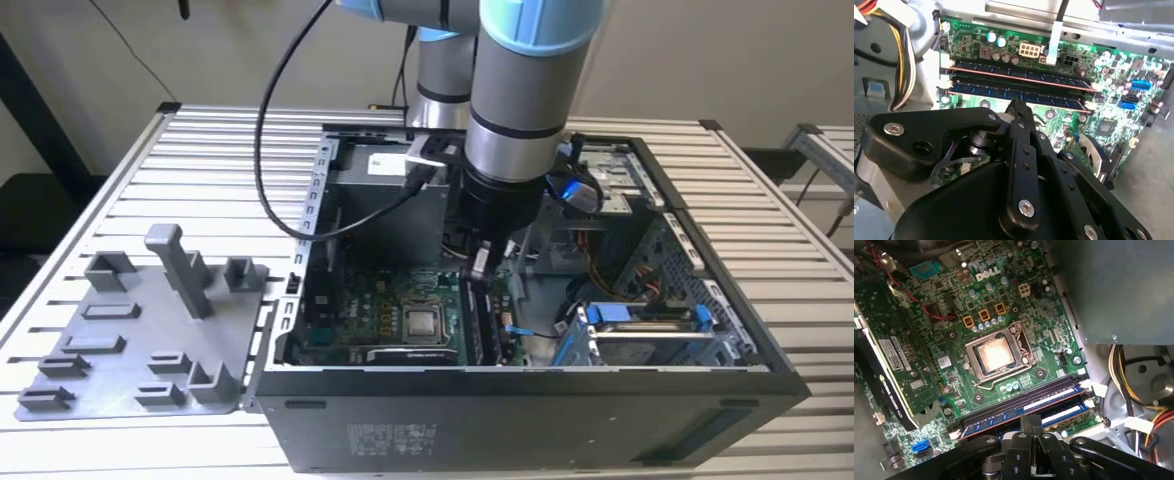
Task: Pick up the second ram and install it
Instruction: 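Press down the second ram until it locks into place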
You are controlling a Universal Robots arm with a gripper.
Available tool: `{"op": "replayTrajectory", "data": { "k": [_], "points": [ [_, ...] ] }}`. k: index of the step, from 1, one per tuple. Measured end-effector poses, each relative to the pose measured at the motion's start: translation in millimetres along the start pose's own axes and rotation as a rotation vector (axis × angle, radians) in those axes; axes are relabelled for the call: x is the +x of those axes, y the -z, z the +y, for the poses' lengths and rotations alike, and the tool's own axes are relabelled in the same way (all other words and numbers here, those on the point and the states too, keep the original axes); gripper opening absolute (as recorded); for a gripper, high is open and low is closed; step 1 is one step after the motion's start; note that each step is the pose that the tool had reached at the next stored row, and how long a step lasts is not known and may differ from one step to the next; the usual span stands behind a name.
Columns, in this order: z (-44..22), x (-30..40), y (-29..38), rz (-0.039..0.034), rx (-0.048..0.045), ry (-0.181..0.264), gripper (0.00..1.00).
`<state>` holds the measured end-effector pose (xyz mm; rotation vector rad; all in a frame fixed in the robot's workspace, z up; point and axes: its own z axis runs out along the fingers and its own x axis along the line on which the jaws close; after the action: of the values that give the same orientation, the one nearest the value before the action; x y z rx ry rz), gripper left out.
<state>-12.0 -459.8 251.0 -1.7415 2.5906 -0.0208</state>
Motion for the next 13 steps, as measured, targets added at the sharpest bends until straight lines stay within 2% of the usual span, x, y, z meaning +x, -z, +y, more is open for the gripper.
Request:
{"op": "replayTrajectory", "data": {
  "k": [13],
  "points": [
    [1.7, 0.7, -14.3, -0.0097, -0.0038, 0.218, 0.11]
  ]
}}
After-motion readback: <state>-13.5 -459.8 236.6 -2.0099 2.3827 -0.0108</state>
